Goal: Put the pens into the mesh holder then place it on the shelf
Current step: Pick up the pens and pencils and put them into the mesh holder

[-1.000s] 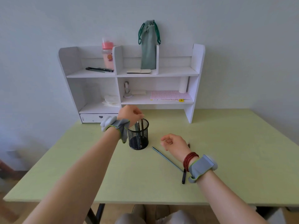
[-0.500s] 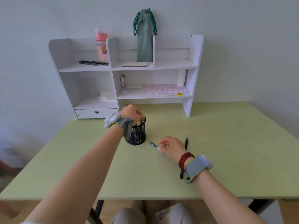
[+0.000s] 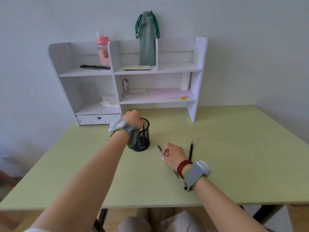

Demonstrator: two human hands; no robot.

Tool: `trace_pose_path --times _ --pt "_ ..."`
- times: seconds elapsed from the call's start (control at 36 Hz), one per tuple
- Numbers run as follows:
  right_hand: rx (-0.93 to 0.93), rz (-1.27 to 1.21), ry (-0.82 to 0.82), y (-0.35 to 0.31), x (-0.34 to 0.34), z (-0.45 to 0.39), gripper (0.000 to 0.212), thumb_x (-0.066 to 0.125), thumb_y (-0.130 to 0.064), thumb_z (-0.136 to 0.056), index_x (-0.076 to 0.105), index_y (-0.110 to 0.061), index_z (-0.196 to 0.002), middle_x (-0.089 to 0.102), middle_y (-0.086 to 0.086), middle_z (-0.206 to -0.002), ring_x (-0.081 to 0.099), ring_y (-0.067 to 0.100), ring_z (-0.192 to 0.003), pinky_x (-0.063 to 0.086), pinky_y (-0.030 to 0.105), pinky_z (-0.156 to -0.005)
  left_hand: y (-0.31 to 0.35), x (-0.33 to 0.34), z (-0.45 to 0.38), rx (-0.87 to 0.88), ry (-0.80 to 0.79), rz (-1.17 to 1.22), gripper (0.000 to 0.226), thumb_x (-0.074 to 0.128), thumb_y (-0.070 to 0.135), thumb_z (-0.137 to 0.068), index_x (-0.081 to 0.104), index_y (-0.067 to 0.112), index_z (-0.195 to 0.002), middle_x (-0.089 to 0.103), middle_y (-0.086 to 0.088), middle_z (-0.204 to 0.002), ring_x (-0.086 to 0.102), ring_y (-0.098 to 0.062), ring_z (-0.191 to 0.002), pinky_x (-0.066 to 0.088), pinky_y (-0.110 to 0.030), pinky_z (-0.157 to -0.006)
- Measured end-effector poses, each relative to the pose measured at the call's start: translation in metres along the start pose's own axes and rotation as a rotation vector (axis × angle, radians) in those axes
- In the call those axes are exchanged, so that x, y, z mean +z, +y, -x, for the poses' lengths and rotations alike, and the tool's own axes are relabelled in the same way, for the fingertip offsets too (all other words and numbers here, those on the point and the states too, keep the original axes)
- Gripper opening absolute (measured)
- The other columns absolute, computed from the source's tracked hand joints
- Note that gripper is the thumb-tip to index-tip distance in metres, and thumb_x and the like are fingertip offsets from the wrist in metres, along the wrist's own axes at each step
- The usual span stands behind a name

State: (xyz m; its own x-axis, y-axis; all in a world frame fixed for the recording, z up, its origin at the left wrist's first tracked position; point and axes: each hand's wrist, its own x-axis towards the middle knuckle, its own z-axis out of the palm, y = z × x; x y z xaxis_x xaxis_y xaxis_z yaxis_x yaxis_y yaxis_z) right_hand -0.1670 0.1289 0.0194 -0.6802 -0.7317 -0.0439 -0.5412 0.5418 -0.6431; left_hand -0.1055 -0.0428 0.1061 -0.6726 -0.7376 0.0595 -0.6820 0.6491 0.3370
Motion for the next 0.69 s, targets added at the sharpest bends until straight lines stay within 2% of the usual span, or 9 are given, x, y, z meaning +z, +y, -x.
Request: trace_pose_path --times 0.19,0.31,0.42,0.5,0.58,0.69 --pt "0.099 0.102 -0.022 -0.009 0.0 -0.004 0.025 0.052 -0.01 -0.089 0.053 -0.002 -0.113 0.062 0.018 -0.117 0.058 0.034 -0.11 0.049 0.036 -0.093 0.006 -0.007 0.011 -0.01 0.029 -0.022 0.035 0.052 0.038 -0.089 0.063 0.01 -0.072 0.061 -0.009 -0.077 0.058 -0.031 -0.079 0.04 -0.031 -0.072" --pt "0.139 0.161 -0.024 -0.017 0.002 -0.005 0.026 0.046 -0.007 -0.092 0.048 0.0 -0.117 0.059 0.02 -0.121 0.057 0.035 -0.113 0.047 0.036 -0.09 0.002 -0.011 0.018 0.022 0.108 -0.015 0.033 0.047 0.036 -0.091 0.068 0.011 -0.086 0.07 -0.011 -0.091 0.061 -0.033 -0.09 0.045 -0.033 -0.078" --pt "0.163 0.157 -0.027 -0.02 0.002 -0.006 0.028 0.047 -0.009 -0.092 0.047 0.002 -0.117 0.058 0.021 -0.122 0.056 0.035 -0.113 0.047 0.037 -0.09 -0.005 -0.008 0.028 0.095 0.193 0.054 0.032 0.047 0.035 -0.09 0.067 0.011 -0.086 0.071 -0.008 -0.087 0.061 -0.032 -0.087 0.05 -0.035 -0.077" --pt "0.194 0.075 -0.005 -0.019 0.001 -0.004 0.03 0.05 -0.014 -0.09 0.05 0.0 -0.117 0.06 0.018 -0.121 0.057 0.032 -0.112 0.048 0.032 -0.087 -0.009 -0.007 0.037 0.125 0.255 0.121 0.03 0.049 0.036 -0.09 0.068 0.013 -0.087 0.071 -0.008 -0.086 0.059 -0.03 -0.089 0.047 -0.034 -0.076" --pt "0.203 -0.066 0.062 -0.019 -0.006 -0.002 0.026 0.053 -0.015 -0.087 0.058 -0.003 -0.109 0.065 0.014 -0.114 0.06 0.029 -0.107 0.043 0.023 -0.075 -0.012 -0.009 0.049 0.167 0.324 0.192 0.028 0.051 0.034 -0.09 0.069 0.013 -0.088 0.072 -0.008 -0.085 0.058 -0.03 -0.091 0.047 -0.035 -0.077" --pt "0.119 -0.24 0.214 -0.027 -0.022 0.004 0.019 0.057 -0.014 -0.083 0.062 -0.006 -0.1 0.068 0.01 -0.104 0.057 0.022 -0.085 0.036 0.02 -0.067 -0.01 -0.009 0.065 0.187 0.349 0.28 0.025 0.056 0.032 -0.088 0.071 0.012 -0.089 0.075 -0.007 -0.084 0.063 -0.027 -0.087 0.05 -0.035 -0.08"
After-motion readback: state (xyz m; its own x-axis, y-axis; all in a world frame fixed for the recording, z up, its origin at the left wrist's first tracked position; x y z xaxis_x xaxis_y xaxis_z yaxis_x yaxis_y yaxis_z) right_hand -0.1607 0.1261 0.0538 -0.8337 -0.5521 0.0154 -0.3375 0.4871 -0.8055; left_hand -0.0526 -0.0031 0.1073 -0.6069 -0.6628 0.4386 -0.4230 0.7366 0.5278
